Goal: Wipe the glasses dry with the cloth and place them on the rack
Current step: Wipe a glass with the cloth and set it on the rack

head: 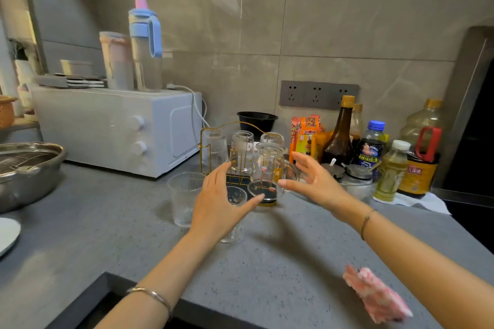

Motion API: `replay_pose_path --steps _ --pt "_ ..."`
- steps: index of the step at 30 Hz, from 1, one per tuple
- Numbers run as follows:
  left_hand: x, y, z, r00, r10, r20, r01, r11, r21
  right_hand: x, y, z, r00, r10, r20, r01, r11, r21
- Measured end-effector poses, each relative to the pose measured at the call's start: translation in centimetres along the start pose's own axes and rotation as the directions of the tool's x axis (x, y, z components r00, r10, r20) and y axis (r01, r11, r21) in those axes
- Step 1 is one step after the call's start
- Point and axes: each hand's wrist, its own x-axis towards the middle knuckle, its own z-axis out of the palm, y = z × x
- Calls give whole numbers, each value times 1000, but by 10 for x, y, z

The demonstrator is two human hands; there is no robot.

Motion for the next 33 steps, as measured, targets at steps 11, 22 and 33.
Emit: replay_pose_path --steps 11,22,33 --pt "-29 -22 16 953 -281 112 296 942 -160 -66 15 27 996 38 86 -40 999 21" --pt "-34 -24 39 905 -424 32 415 865 -284 -118 39 -5 986 92 141 -79 993 -90" --pt "-61 48 67 956 -240 169 293 762 -578 -162 61 -45 989 145 -10 -129 849 -512"
